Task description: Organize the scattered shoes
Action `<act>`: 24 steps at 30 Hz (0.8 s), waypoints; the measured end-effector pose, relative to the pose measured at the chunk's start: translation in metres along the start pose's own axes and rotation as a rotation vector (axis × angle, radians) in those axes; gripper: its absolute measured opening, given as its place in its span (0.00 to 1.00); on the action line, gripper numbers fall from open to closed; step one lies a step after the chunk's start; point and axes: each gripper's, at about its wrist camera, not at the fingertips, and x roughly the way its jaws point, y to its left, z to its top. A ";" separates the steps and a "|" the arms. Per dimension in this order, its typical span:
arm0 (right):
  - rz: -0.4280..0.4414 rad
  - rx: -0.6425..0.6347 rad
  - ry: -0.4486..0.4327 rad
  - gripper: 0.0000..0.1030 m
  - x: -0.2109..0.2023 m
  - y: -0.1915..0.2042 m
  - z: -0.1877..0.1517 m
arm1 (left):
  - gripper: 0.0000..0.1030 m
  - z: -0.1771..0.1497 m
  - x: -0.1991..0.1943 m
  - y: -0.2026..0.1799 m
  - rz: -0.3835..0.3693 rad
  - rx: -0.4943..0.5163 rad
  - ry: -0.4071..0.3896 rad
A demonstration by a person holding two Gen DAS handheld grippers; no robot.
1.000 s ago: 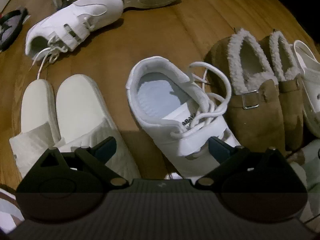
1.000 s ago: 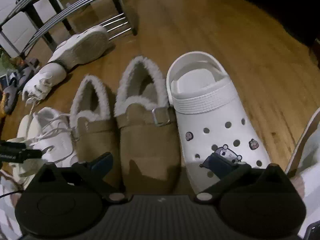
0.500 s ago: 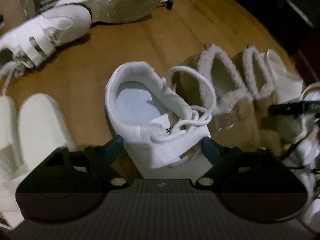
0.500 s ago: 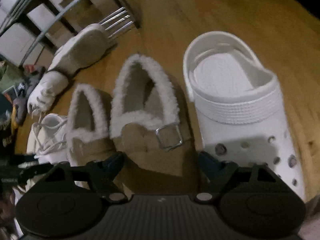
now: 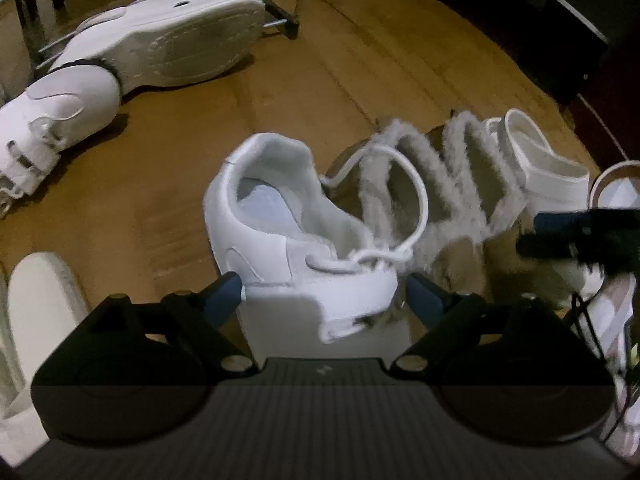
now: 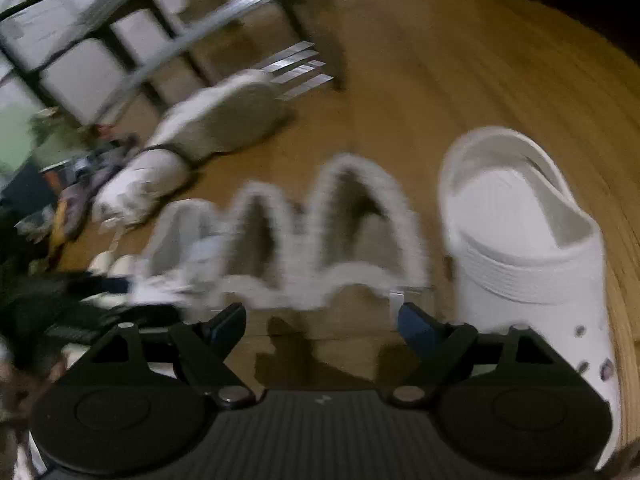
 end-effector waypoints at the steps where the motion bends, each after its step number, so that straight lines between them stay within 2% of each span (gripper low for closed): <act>1: 0.016 -0.002 0.000 0.83 -0.001 0.004 0.002 | 0.86 0.003 0.002 -0.003 -0.001 0.008 0.000; 5: 0.062 -0.006 -0.002 0.83 -0.006 0.015 0.009 | 0.86 0.010 0.002 -0.003 0.050 0.029 0.047; 7: 0.062 -0.023 -0.013 0.83 -0.010 0.019 0.013 | 0.86 0.007 -0.013 0.012 0.084 0.003 0.024; 9: 0.059 -0.028 -0.027 0.83 -0.016 0.017 0.011 | 0.90 0.002 -0.029 0.031 0.104 -0.037 -0.010; 13: 0.057 0.032 -0.022 0.85 -0.016 0.004 0.008 | 0.93 -0.011 -0.054 0.077 0.062 -0.253 -0.046; 14: 0.060 0.053 -0.012 0.85 -0.014 0.000 0.008 | 0.93 -0.017 -0.060 0.095 0.032 -0.356 -0.045; 18: 0.092 0.126 0.028 0.85 -0.012 -0.013 0.004 | 0.93 -0.034 -0.068 0.140 -0.061 -0.612 0.018; 22: 0.130 0.110 0.042 0.85 -0.014 -0.011 0.007 | 0.93 -0.039 -0.075 0.148 -0.040 -0.634 0.048; 24: 0.124 0.089 0.036 0.85 -0.013 -0.005 0.009 | 0.93 -0.041 -0.077 0.149 -0.078 -0.650 0.066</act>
